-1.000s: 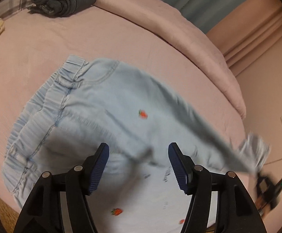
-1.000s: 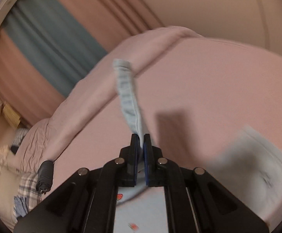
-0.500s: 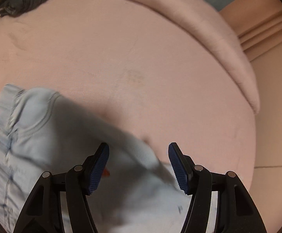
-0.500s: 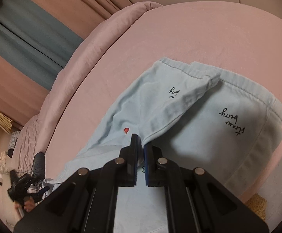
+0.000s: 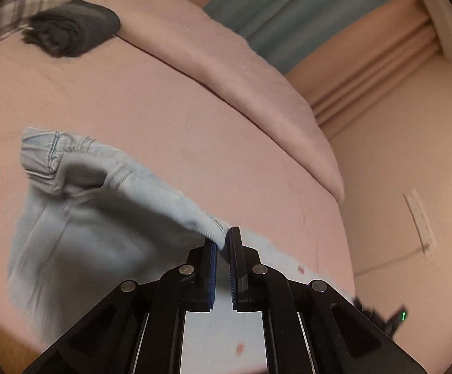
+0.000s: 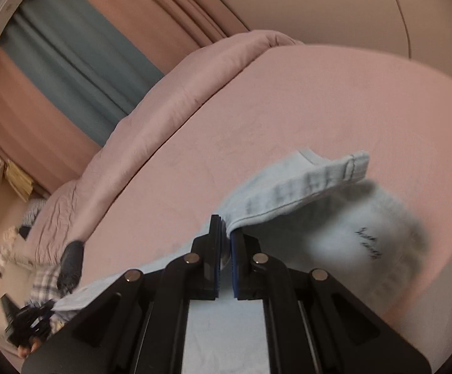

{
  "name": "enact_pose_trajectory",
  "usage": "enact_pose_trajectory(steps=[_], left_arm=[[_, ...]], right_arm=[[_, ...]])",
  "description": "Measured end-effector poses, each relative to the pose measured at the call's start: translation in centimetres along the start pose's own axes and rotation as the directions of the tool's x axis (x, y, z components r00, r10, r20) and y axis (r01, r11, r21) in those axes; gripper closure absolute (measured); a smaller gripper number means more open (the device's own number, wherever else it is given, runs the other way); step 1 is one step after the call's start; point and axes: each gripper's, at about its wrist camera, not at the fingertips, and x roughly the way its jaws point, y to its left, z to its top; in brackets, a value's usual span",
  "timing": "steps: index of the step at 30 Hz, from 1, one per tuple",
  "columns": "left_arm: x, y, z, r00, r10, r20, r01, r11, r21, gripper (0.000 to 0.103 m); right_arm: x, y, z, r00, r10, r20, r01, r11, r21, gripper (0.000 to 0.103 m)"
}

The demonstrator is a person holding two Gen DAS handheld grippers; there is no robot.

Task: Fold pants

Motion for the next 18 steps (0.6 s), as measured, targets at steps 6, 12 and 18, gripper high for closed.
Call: enact_pose_trajectory(steps=[6, 12, 18], left_arm=[[-0.5, 8.4, -9.8, 0.965, 0.115, -0.238, -0.147, 0.981, -0.124, 0.098], [-0.7, 9.7, -9.2, 0.973, 0.075, -0.22, -0.124, 0.968, -0.219, 0.091], [-2.8, 10.3, -6.4, 0.968, 0.216, -0.126, -0.238, 0.95, -0.201, 0.074]], right_arm=[[-0.1, -4.5, -4.5, 0.985, -0.087, -0.149, 0.098, 0.993, 0.068, 0.097], [1.7, -7.2, -4.7, 0.977, -0.086, -0.196, 0.117, 0.982, 0.151, 0.089], [1.7, -8.8, -2.5, 0.977, -0.172, -0.125, 0.192, 0.966, 0.174, 0.072]])
